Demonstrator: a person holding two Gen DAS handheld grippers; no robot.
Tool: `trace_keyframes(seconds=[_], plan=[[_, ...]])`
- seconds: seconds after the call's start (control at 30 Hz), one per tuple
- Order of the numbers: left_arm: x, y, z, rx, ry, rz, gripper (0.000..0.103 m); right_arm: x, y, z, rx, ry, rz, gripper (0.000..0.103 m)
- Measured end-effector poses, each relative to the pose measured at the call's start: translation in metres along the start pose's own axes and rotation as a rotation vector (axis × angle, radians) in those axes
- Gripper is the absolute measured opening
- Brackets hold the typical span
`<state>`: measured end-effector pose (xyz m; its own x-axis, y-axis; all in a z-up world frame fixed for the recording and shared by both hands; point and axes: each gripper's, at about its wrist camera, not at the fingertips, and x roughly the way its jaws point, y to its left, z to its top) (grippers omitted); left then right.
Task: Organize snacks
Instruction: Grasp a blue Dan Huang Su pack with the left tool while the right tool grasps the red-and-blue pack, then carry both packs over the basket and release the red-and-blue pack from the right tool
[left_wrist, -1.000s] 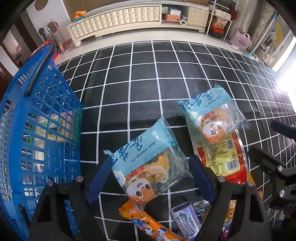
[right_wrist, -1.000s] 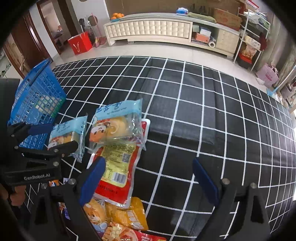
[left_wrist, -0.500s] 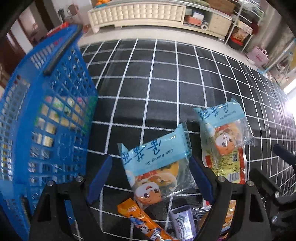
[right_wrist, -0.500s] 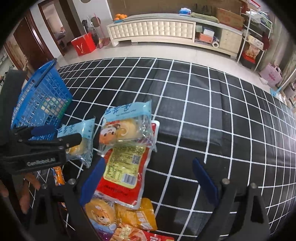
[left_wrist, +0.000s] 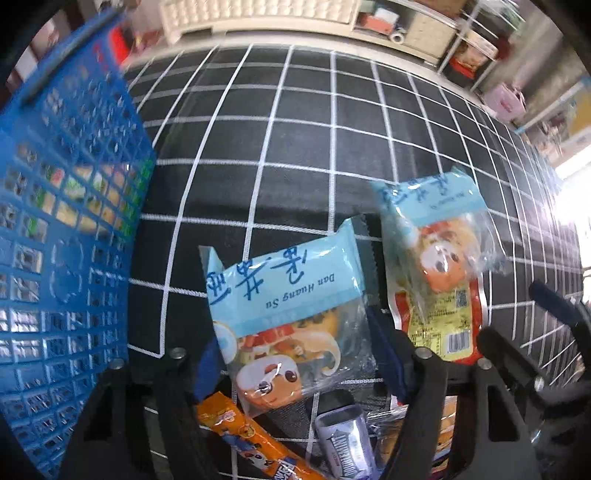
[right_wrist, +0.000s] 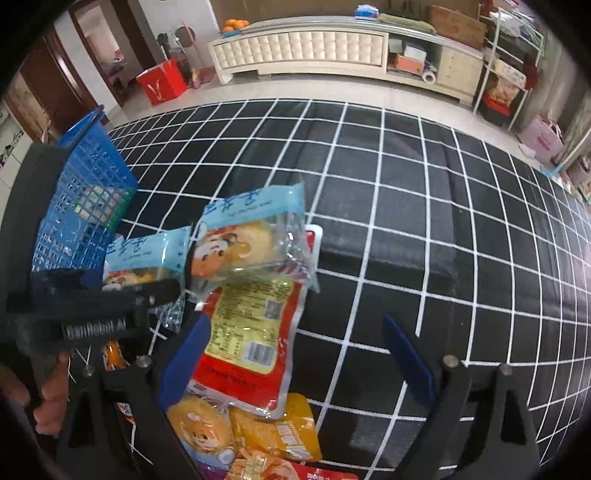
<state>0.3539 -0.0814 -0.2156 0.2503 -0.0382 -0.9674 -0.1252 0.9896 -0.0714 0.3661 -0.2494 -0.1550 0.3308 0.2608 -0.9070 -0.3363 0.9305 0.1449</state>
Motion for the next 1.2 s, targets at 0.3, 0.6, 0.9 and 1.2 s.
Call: trace_keyframes(seconds=[0.3, 0.6, 0.9, 1.2], plan=[[-0.065, -0.013, -0.019, 0.218, -0.215, 0.042, 0.065, -0.026, 0.008, 0.006, 0.003, -0.023, -0.009, 0.096], [-0.14, 0.015, -0.021, 0.3, -0.36, 0.092, 0.065, -0.047, 0.035, 0.019, -0.011, -0.051, -0.018, 0.096], [-0.168, 0.094, -0.016, 0.204, -0.448, 0.258, 0.065, -0.024, 0.063, 0.045, -0.093, -0.011, -0.091, 0.096], [-0.14, 0.14, -0.002, 0.094, -0.384, 0.24, 0.065, 0.036, 0.057, 0.064, -0.124, 0.123, -0.208, 0.096]])
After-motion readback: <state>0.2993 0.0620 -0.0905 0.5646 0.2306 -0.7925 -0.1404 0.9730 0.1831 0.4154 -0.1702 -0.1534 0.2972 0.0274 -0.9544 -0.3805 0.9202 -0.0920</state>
